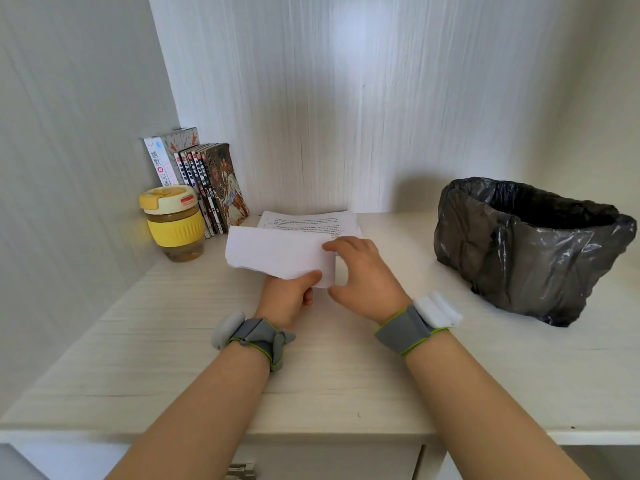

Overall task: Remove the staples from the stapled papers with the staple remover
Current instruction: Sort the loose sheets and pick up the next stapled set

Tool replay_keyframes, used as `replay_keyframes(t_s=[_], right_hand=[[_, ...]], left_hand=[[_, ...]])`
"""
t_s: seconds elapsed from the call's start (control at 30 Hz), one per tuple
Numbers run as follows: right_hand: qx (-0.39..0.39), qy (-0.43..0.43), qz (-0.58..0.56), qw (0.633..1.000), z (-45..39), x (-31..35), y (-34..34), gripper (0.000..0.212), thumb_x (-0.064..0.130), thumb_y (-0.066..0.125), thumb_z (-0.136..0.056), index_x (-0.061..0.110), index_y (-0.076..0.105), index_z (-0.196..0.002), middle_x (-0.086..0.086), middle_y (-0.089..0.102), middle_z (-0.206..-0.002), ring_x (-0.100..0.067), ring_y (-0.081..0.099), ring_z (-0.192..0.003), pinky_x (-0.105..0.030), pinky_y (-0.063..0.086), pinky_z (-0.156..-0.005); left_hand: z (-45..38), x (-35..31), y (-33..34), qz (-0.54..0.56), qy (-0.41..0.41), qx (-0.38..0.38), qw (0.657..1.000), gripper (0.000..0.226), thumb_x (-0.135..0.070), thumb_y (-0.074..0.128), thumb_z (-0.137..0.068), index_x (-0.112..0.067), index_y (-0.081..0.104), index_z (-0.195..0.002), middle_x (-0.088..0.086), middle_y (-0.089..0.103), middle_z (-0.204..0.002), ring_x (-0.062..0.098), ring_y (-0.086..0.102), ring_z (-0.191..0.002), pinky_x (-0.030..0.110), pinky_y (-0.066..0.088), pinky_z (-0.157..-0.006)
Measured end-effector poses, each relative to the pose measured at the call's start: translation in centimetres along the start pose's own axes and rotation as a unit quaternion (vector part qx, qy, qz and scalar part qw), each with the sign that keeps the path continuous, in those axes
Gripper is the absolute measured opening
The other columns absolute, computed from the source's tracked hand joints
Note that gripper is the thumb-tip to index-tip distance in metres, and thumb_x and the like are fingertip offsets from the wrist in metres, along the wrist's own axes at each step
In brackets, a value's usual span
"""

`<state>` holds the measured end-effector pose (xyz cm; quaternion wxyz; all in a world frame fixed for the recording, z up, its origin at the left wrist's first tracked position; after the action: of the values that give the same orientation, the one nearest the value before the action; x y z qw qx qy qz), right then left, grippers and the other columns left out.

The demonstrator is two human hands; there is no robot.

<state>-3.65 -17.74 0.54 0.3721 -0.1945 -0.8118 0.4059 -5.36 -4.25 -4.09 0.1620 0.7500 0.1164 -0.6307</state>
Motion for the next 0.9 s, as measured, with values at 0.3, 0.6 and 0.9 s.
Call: replay_keyframes(t_s=[0.3,0.6,0.9], right_hand=[[-0.067,-0.019,0.012,0.998,0.0,1.2,1.0,0.038,0.021,0.060,-0.079,0.017,0.058,-0.117,0.001,0.061,-0.119,-0.020,0.051,-0.112,-0.032,0.043,-0.088],[-0.122,0.027,0.037,0.991,0.3,0.8,0.0,0.022,0.027,0.051,-0.089,0.023,0.069,-0.102,0.002,0.071,-0.101,-0.020,0.063,-0.097,-0.030,0.046,-0.078],[-0.106,0.055,-0.044,0.992,0.2,0.5,0.2,0.017,0.026,0.060,-0.084,0.010,0.065,-0.081,-0.006,0.069,-0.084,-0.023,0.060,-0.081,-0.033,0.046,-0.071]], left_hand=[[0.8,-1.0,0.7,0.002,0.016,0.048,0.999,0.008,-0.016,0.067,-0.081,-0.025,0.067,-0.081,0.000,0.064,-0.073,0.012,0.052,-0.058,0.024,0.042,-0.049],[1.2,-1.6,0.9,0.039,0.007,0.066,0.997,0.014,-0.006,0.058,-0.084,-0.012,0.067,-0.075,-0.004,0.063,-0.064,0.011,0.049,-0.053,0.020,0.038,-0.044],[1.1,-1.4,0.9,0.013,0.017,0.062,0.998,0.011,-0.021,0.061,-0.085,-0.020,0.068,-0.077,-0.008,0.068,-0.066,0.011,0.059,-0.061,0.020,0.046,-0.048]])
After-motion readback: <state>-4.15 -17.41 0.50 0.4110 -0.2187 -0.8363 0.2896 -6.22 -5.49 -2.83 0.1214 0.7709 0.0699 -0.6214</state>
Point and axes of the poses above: each hand's wrist, its own z-axis away from the middle knuckle, its own y-axis out of the palm, x = y × z, the point moved 3 cm from there along -z, towards the middle knuckle
